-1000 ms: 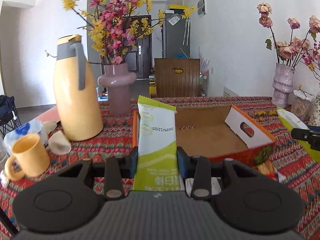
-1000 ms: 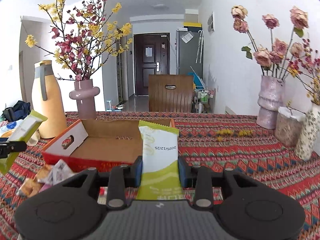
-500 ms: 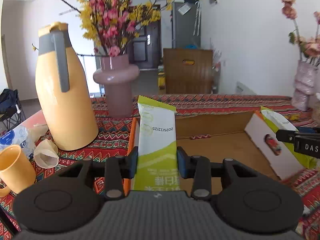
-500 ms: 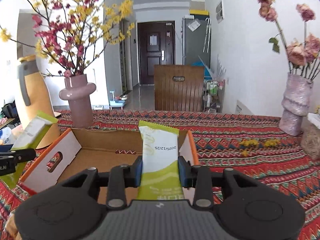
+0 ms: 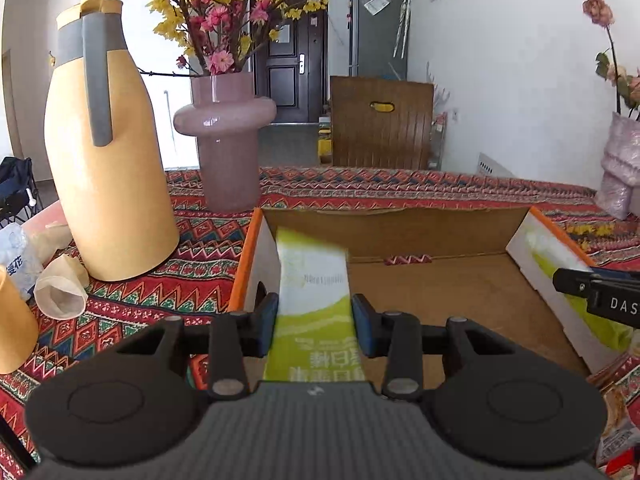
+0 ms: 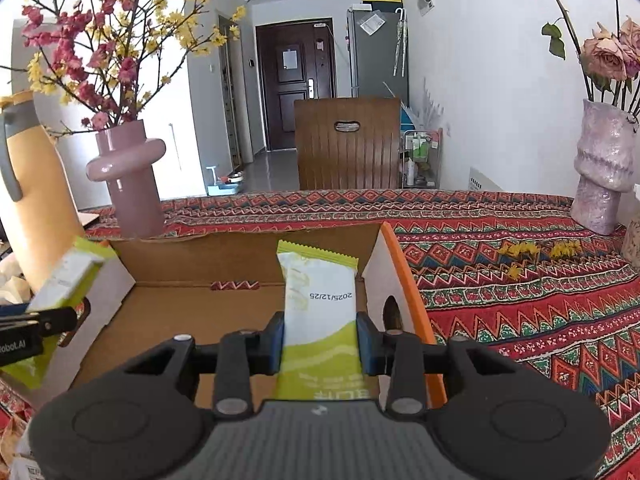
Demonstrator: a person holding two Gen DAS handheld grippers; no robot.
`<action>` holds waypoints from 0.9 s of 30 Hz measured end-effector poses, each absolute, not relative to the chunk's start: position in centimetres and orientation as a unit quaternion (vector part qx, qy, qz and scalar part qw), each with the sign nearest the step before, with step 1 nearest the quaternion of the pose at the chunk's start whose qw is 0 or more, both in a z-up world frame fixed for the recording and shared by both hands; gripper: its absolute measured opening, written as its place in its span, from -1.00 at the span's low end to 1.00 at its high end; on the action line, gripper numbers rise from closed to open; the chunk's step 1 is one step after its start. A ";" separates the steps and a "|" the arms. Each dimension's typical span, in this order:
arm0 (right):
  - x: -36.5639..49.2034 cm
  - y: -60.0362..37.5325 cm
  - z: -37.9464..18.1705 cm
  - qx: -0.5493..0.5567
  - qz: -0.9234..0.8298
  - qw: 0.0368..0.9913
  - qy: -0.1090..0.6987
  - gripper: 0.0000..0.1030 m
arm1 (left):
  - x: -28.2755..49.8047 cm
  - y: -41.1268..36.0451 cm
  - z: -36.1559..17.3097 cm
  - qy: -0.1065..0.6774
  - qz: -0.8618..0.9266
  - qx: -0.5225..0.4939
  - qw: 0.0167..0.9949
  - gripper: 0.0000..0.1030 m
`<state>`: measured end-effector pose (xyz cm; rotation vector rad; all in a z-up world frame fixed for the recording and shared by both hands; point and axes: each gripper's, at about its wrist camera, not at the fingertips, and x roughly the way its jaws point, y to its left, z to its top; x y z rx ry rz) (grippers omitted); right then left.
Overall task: Organize snacks
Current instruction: 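Carry the green-white bar into the cardboard box and open both grippers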
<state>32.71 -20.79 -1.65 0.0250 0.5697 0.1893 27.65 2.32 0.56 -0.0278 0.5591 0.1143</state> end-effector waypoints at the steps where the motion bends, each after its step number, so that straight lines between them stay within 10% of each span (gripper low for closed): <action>1: 32.7 -20.9 -1.6 0.015 0.092 0.955 0.280 -0.25 | 27.5 2.4 0.6 0.273 0.055 -0.018 0.960 -0.20; 4: 32.5 -21.6 -1.4 0.032 0.092 0.956 0.275 -0.09 | 27.1 2.7 0.9 0.264 0.050 -0.029 0.963 0.16; 9: 31.3 -22.6 -0.5 0.054 0.093 0.963 0.247 0.96 | 25.7 2.9 1.7 0.230 0.057 -0.041 0.971 1.00; 27: 26.7 -22.6 3.2 0.043 0.089 0.975 0.198 1.00 | 21.7 2.6 5.3 0.203 0.068 -0.033 0.976 1.00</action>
